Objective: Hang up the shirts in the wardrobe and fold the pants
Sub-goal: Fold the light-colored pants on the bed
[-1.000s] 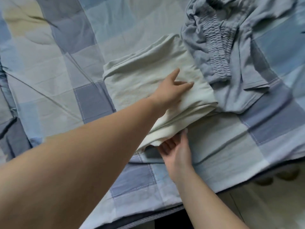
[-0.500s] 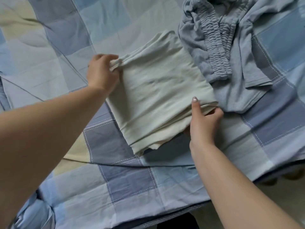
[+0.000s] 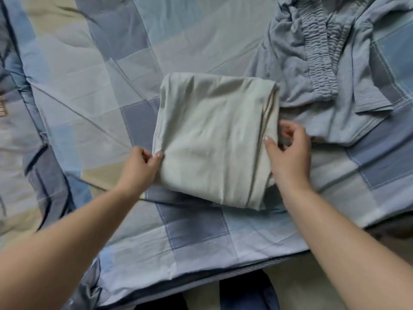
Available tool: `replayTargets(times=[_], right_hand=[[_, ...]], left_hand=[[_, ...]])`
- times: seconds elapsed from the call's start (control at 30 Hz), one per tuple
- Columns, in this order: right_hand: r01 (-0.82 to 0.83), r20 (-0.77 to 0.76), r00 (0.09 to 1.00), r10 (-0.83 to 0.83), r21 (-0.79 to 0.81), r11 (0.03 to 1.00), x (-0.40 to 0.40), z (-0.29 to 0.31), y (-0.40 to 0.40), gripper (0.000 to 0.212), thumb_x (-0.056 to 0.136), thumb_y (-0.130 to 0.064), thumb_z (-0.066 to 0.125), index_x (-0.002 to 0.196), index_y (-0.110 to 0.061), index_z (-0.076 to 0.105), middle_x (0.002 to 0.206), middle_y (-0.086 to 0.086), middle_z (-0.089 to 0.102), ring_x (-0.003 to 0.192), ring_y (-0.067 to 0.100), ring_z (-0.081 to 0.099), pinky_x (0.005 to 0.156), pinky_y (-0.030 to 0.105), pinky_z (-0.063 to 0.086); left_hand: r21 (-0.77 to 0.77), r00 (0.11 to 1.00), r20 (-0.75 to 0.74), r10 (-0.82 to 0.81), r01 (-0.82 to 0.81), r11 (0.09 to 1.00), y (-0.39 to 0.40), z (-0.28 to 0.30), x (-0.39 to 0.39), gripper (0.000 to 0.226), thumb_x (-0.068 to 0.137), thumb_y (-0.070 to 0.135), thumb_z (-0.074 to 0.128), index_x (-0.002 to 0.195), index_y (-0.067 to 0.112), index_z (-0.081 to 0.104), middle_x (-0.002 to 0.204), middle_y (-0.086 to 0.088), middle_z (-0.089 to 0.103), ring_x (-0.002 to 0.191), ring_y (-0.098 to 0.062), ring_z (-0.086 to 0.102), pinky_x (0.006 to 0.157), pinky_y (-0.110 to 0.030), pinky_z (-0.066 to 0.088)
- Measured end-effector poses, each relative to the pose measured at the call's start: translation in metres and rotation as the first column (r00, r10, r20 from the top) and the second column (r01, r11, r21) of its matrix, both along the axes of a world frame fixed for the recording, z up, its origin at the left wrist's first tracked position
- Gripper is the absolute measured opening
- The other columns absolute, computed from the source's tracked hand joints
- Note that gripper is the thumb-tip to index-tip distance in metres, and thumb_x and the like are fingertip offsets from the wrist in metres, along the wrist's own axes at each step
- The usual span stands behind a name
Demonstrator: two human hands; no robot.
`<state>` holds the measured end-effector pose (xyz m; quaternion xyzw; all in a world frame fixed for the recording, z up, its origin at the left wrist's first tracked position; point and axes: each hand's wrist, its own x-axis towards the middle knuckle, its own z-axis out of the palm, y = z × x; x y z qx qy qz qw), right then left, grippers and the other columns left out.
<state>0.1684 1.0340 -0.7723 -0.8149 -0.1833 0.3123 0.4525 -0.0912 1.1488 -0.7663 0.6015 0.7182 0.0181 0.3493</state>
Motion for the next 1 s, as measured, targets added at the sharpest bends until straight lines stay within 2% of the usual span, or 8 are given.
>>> replayTargets(times=[0.1,0.17,0.3,0.43,0.5,0.7,0.83,1.0], right_hand=[[-0.144,0.119,0.982,0.15,-0.056,0.988,-0.044,0.01,-0.052,0.025,0.08,-0.01,0.072,0.103,-0.018,0.065,0.11,-0.002,0.044,0.1,0.013,0.054,0.091,0.008,0.039],[-0.175,0.156,0.967,0.2,-0.163,0.971,-0.058,0.01,-0.08,0.024,0.08,-0.013,0.073,0.103,-0.017,0.069,0.108,-0.003,0.041,0.098,0.014,0.051,0.086,0.012,0.039],[-0.171,0.108,0.969,0.221,-0.352,0.92,-0.065,0.0,-0.102,0.028,0.082,-0.021,0.071,0.109,-0.018,0.068,0.106,-0.002,0.042,0.092,0.015,0.05,0.082,0.019,0.038],[-0.201,0.058,0.967,0.249,-0.43,0.88,-0.075,-0.005,-0.105,0.034,0.083,-0.031,0.07,0.112,-0.014,0.065,0.109,0.003,0.049,0.091,0.017,0.053,0.08,0.024,0.04],[-0.195,0.096,0.96,0.263,-0.446,0.874,-0.078,-0.003,-0.104,0.034,0.084,-0.031,0.069,0.112,-0.011,0.066,0.108,0.0,0.044,0.094,0.017,0.053,0.081,0.022,0.037],[-0.028,0.249,0.967,0.062,-0.138,0.99,-0.08,0.005,-0.098,0.01,0.085,-0.018,0.069,0.091,-0.019,0.062,0.101,0.001,0.044,0.069,-0.004,0.047,0.07,-0.002,0.033],[-0.044,0.078,0.994,0.073,-0.325,0.945,-0.084,-0.011,-0.106,0.013,0.088,-0.019,0.065,0.095,-0.007,0.064,0.101,0.007,0.047,0.073,0.015,0.047,0.069,0.014,0.034],[-0.064,0.034,0.996,0.083,-0.392,0.918,-0.082,-0.018,-0.113,0.012,0.086,-0.018,0.067,0.092,-0.008,0.066,0.104,0.008,0.048,0.083,0.021,0.053,0.077,0.018,0.035]], left_hand=[[-0.067,0.944,0.17,0.282,-0.274,0.959,-0.07,0.001,-0.02,0.022,0.092,0.027,0.06,0.076,0.02,0.046,0.072,0.002,0.047,0.068,-0.016,0.043,0.061,-0.03,0.036],[-0.118,0.879,0.253,0.403,-0.385,0.915,-0.101,0.003,-0.026,0.008,0.093,0.022,0.059,0.086,0.023,0.054,0.085,0.001,0.058,0.082,-0.016,0.053,0.071,-0.028,0.045],[-0.146,0.893,0.237,0.383,-0.357,0.923,-0.12,-0.003,-0.038,0.013,0.09,0.022,0.063,0.103,0.025,0.062,0.11,-0.011,0.061,0.1,-0.02,0.058,0.093,-0.036,0.048],[0.019,0.985,0.147,0.094,-0.098,0.995,-0.109,0.002,-0.043,0.013,0.082,0.028,0.072,0.091,0.022,0.064,0.09,0.0,0.052,0.079,-0.001,0.049,0.076,-0.009,0.037],[0.034,0.985,0.171,0.008,-0.014,0.999,-0.106,0.005,-0.044,0.017,0.081,0.025,0.074,0.077,0.023,0.057,0.078,0.005,0.05,0.072,-0.003,0.046,0.067,-0.011,0.036],[-0.03,0.827,0.48,0.292,-0.318,0.948,-0.094,0.009,-0.047,0.015,0.09,0.018,0.063,0.079,0.021,0.055,0.067,0.007,0.055,0.057,0.005,0.049,0.057,-0.009,0.042],[-0.255,0.816,0.449,0.363,-0.272,0.928,-0.098,-0.001,-0.051,0.008,0.093,0.014,0.06,0.085,0.018,0.062,0.074,0.007,0.064,0.063,0.003,0.058,0.059,-0.007,0.044],[-0.339,0.878,0.368,0.306,-0.18,0.923,-0.104,-0.008,-0.065,0.008,0.094,0.015,0.058,0.088,0.012,0.064,0.08,-0.001,0.063,0.071,-0.008,0.055,0.058,-0.009,0.042]])
